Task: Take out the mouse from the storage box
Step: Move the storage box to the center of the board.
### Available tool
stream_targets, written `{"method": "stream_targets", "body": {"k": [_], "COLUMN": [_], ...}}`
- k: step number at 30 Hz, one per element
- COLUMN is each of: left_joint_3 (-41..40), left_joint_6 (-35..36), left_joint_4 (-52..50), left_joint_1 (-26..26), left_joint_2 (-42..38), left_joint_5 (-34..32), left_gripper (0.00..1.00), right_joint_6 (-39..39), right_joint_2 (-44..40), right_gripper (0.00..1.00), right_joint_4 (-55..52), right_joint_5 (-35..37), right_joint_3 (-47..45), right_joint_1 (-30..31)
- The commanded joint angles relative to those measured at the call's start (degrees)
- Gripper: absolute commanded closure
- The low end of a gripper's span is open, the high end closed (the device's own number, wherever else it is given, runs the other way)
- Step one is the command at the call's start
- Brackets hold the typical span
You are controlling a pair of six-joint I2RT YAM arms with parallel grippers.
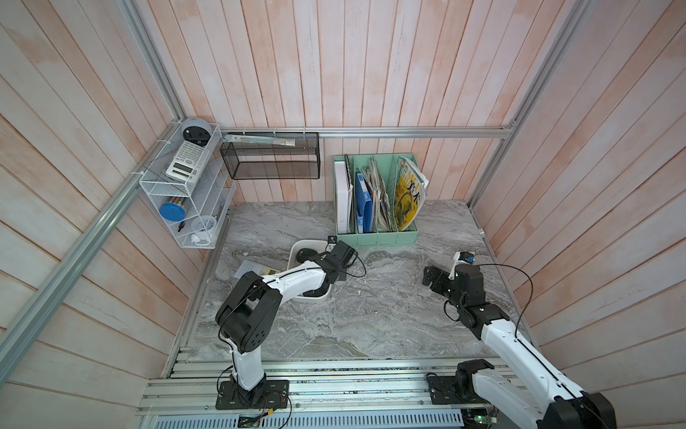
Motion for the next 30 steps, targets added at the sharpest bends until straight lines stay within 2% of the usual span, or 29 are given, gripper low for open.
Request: {"method": "stream_targets", "body": {"k": [1, 8, 10, 14, 16, 18, 21, 25, 28, 30], "left_joint_3": [-2.4, -3.6, -4.3, -6.0, -6.6, -6.6, -9.1, -19.3, -26.5, -30.0], "left_joint_6": [-6.3, -10.4, -11.1, -11.0, -9.4, -8.8, -10.6, -19.8, -27.5, -32.4], "left_joint_4": [-0.4, -1.2, -0.5, 1.2, 2.2, 0.5, -3.0, -6.6, -10.5, -14.6], "left_joint_1": [-4.6, -12.3, -13.3, -14.1, -14.1, -14.1, -14.1, -15.0, -19.5, -19.8], "left_joint_2": [-1.9, -4.3, -5.2, -7.4, -9.2, -11.7, -17.8, -31.8, -43.1, -49.2], "left_joint_5": [-0.7, -1.7, -0.6, 3.2, 7.1, 7.9, 3.8, -6.3, -12.9, -15.1], "left_gripper": [1.00, 1.00, 0.95, 0.73, 0.54, 0.45, 0.40, 0.35, 0.30, 0.27], "right_joint_6": [0.4, 0.4, 0.4, 0.5, 0.2, -1.2, -5.4, -9.9, -10.9, -10.6], "right_joint_2": [-0.2, 0.2, 0.2, 0.3, 0.5, 1.1, 3.3, 10.0, 15.4, 19.5], "right_gripper": [0.02, 0.02, 0.03, 0.02, 0.02, 0.02, 0.02, 0.03, 0.03, 0.02], "right_joint_4": [-0.8, -0.7, -0.7, -0.7, -0.5, 0.3, -0.5, -3.5, -3.0, -3.4], "right_joint_5": [1.0, 1.1, 1.1, 1.1, 0.3, -2.1, 0.2, 2.6, 2.2, 2.1], "right_joint_3": [-0.4, -0.4, -0.4, -0.5, -0.3, 0.2, 3.2, 9.9, 13.5, 16.5], "right_joint_1": [0.3, 0.2, 0.3, 0.3, 0.4, 1.3, 8.6, 18.4, 22.5, 24.6]}}
